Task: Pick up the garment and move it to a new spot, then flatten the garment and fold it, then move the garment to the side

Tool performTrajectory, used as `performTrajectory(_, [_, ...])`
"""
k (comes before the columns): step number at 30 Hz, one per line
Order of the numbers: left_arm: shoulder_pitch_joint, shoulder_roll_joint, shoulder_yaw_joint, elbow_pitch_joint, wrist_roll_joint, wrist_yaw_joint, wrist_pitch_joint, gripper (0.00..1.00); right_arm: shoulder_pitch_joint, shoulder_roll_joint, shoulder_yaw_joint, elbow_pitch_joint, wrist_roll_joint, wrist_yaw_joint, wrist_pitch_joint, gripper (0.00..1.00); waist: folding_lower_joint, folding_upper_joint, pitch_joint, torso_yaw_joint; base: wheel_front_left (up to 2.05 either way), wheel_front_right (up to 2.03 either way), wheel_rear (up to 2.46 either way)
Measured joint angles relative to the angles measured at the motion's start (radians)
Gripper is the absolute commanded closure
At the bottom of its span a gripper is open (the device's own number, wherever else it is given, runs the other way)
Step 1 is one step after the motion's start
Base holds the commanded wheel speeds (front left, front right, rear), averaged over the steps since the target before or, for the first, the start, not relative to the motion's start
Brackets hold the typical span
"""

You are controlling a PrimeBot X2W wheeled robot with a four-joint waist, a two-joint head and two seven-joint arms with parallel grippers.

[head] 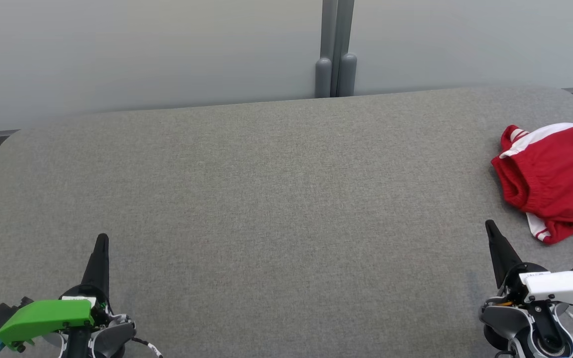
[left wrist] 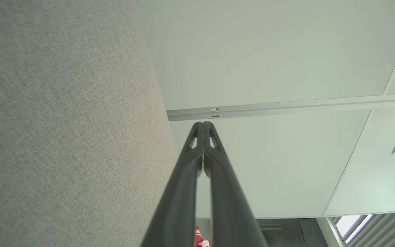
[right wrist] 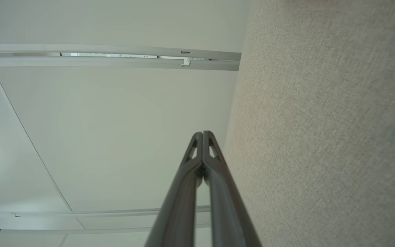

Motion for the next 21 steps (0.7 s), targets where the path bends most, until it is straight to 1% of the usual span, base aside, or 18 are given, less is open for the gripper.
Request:
performTrajectory(10, [-0.009,-0.002,0.007,-0.006,-0.063,-0.003,0.017,1.0,-0.009,-0.001,0.004,0.0,0.072,0.0,0.016,1.0,0.0,0.0,-0.001,-0.006,0.0,0.0,0.0])
performTrajectory(21, [-0.01,-0.002,0.007,-0.007,-0.063,-0.003,0.017,1.0,-0.009,-0.001,0.005,0.0,0.072,0.0,0.018,1.0,0.0,0.0,-0.001,-0.007,0.0,0.0,0.0])
